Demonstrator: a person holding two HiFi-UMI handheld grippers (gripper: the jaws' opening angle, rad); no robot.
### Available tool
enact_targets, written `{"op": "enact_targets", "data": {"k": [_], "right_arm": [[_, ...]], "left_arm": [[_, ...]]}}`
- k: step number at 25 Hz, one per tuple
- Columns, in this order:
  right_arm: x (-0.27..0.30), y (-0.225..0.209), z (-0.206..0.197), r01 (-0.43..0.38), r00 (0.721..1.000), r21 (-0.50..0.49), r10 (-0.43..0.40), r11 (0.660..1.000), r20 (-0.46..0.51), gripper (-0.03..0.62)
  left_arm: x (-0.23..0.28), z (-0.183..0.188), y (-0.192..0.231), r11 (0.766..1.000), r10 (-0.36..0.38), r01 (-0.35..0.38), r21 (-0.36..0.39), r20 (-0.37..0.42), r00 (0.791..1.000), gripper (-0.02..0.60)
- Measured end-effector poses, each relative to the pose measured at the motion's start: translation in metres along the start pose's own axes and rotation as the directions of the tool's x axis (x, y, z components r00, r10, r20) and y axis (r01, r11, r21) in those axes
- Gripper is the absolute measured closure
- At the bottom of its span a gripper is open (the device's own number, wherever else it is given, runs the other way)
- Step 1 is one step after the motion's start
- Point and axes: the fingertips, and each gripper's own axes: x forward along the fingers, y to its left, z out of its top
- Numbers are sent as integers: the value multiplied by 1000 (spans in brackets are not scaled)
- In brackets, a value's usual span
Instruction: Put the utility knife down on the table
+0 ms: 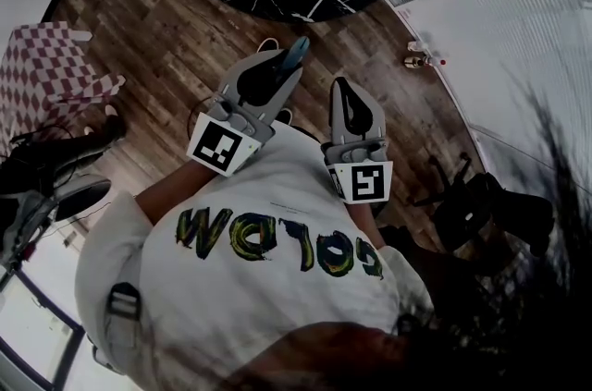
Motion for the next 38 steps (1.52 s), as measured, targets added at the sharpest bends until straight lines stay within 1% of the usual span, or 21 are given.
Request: {"op": "enact_targets", "data": {"k": [5,10,13,15,20,25,28,33,38], "right_arm": [[59,-23,5,-1,1000,8,1,1000,-15,592],[130,-36,21,-15,1000,6,15,1000,3,592],[169,-38,29,-24,1000,-3,24,1000,19,592],[191,-41,30,-26,1000,-8,26,1000,11,592],[231,-45,30,-19,1000,-1,19,1000,9,592],[250,-47,29,-26,1000,-1,26,1000,-6,592],[254,-52,26,-28,999,6,28,1000,-16,592],[257,-68,24,-38,999,6,39,999,-23,592],[258,-85,18,-55,997,11,55,998,-49,592]], "left_arm": [[38,15,50,1000,-6,6,-22,4,1000,486],[66,35,105,1000,-21,21,1,19,1000,486],[79,36,136,1000,-28,28,11,8,1000,486],[86,36,156,999,-31,31,11,-1,1000,486],[98,33,194,999,-37,37,7,-25,999,486],[103,27,214,1000,-24,24,-8,-43,999,486],[108,23,216,1000,-25,24,-12,-54,998,486],[125,9,215,999,-34,33,-11,-103,994,486],[136,4,217,999,2,-7,-36,-123,992,486]]}}
